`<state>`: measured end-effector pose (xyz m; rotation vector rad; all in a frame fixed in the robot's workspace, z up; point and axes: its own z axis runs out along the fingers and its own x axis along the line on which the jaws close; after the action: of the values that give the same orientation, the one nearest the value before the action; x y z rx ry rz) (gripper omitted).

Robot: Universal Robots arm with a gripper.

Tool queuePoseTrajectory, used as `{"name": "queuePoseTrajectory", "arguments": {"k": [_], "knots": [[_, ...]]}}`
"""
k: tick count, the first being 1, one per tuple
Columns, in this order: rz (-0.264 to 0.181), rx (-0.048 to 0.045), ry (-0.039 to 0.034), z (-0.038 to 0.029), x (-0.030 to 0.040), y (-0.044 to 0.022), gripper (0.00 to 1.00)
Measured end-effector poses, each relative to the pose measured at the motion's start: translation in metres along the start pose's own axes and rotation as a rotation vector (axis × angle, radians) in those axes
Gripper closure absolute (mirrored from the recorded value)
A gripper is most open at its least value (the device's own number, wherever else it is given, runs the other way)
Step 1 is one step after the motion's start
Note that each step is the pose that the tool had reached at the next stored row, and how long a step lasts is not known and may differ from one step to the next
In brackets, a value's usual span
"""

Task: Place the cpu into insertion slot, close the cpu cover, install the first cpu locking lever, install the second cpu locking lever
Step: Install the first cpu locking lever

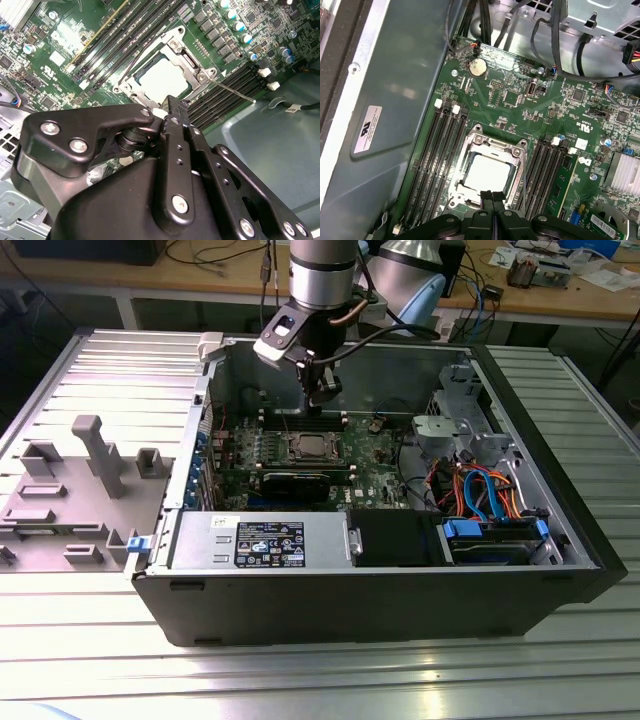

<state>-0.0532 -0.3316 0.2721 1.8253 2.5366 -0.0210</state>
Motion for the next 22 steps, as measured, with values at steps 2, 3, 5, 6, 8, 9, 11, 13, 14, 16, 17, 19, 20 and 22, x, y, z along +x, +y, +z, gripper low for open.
{"name": "queuePoseTrajectory", "arguments": {"k": [2,3,5,6,8,9,11,13,14,16,17,19,20,22], "knots": [[0.0,0.0,0.0,0.0,0.0,0.0,0.89],[0.0,0.0,0.0001,0.0,0.0,0.0,0.89],[-0.001,0.0,0.0,0.0,0.0,0.0,0.89],[-0.001,-0.0001,0.0,0.0,0.0,0.0,0.89],[-0.001,0.0,0.0,0.0,0.0,0.0,0.89],[-0.001,0.0,0.0,0.0,0.0,0.0,0.89],[-0.002,-0.0001,0.0,0.0,0.0,0.0,0.89],[-0.009,-0.0002,0.0,0.0,0.0,0.0,0.89],[-0.013,-0.0003,0.0,0.0,0.0,0.0,0.89],[-0.02,-0.0004,0.0,0.0,0.0,0.0,0.89],[-0.022,-0.0004,-0.0001,0.0,0.0,0.0,0.89],[-0.024,-0.0005,0.0,0.0,0.0,0.0,0.89],[-0.026,-0.0005,0.0,0.0,0.0,0.0,0.89],[-0.028,-0.0006,0.0,0.0,0.0,0.0,0.89]]}}
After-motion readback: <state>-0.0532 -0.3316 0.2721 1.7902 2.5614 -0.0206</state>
